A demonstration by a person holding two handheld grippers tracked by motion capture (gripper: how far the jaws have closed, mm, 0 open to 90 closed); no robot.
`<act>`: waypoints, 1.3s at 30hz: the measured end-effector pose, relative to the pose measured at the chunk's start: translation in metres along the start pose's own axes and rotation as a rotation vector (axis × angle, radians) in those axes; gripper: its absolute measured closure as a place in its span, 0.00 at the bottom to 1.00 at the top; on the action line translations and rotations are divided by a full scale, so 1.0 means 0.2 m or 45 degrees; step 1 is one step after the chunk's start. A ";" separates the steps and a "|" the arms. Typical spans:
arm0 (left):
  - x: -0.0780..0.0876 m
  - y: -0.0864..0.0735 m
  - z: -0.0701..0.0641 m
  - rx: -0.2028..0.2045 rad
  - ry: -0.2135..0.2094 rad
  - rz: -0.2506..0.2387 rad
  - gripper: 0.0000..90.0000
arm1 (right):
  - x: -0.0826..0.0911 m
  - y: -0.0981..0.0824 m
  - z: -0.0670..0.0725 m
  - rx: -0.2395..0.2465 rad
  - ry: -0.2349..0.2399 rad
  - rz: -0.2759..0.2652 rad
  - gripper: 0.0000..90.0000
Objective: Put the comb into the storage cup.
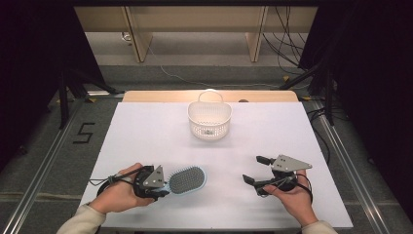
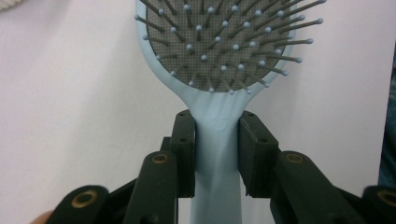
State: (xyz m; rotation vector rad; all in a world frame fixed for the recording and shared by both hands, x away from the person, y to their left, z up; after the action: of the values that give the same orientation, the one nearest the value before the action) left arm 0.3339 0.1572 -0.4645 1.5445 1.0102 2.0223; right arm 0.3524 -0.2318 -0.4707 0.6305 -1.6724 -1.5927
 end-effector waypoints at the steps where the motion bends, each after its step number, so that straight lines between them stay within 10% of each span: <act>1: 0.00 0.00 0.00 -0.001 0.006 -0.012 0.77 | 0.00 0.00 0.00 0.000 0.000 0.000 0.17; 39: 0.03 0.02 0.02 0.049 0.042 -0.213 0.77 | 0.00 0.00 0.00 -0.003 0.006 -0.007 0.18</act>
State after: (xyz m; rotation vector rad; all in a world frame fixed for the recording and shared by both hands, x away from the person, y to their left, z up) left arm 0.3367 0.1602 -0.4574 1.3993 1.1569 1.9296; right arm 0.3524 -0.2317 -0.4704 0.6379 -1.6669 -1.5959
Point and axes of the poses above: each handheld gripper's, and its own axes: x roughly backward along the jaws, y roughly out of its top, z roughly to its left, the point moved 2 cm from there along -x, roughly forward along the jaws, and after that the axes turned 15 degrees about -z, right-handed, at the moved point
